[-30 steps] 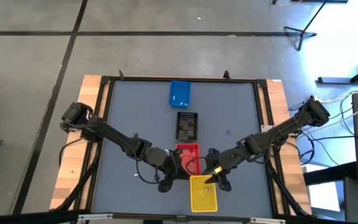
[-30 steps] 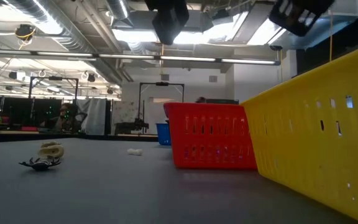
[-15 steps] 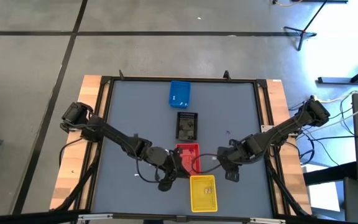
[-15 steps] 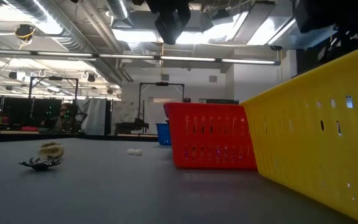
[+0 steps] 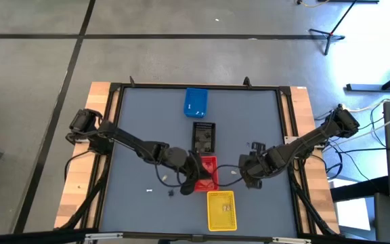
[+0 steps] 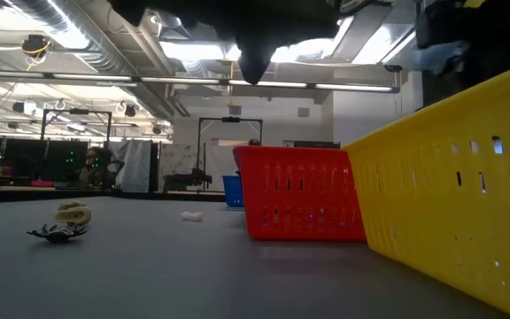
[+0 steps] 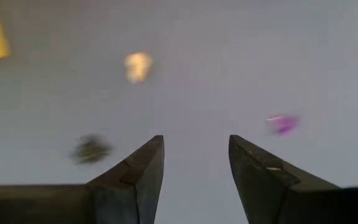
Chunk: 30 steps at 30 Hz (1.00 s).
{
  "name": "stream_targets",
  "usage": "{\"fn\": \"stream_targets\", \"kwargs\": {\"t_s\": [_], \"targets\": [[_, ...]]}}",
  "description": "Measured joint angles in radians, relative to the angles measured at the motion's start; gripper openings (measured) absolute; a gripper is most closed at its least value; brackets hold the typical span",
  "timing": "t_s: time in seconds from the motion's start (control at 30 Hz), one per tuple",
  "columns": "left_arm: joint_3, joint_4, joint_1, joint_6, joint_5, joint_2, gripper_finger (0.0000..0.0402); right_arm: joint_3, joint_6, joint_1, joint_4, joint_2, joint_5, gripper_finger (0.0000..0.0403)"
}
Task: Sort Halloween decoration
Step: Put the violet witch hat toy into the red bin
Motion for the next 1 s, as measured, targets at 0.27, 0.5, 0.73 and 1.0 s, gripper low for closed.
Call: {"fn": "stream_targets", "kwargs": {"t_s": [0.27, 0.5, 0.73, 1.0], "targets": [[0.0, -0.003, 0.08, 0.075, 0.0, 0.0, 0.0037, -0.006, -0.185, -0.097, -0.085, 0.0, 0.114, 0.0179], [0.0, -0.005, 0.141, 0.104, 0.0, 0.0, 0.0037, -0.086, -0.283, -0.258, -0.076, 0.0, 0.06, 0.0179], [0.0, -0.005, 0.169, 0.104, -0.003, 0.0, 0.0037, -0.182, -0.315, -0.394, -0.039, 0.0, 0.096, 0.0179], [0.0, -0.005, 0.191, 0.104, -0.002, 0.0, 0.0037, -0.276, -0.463, -0.525, 0.15, 0.0, -0.043, 0.0179]]}}
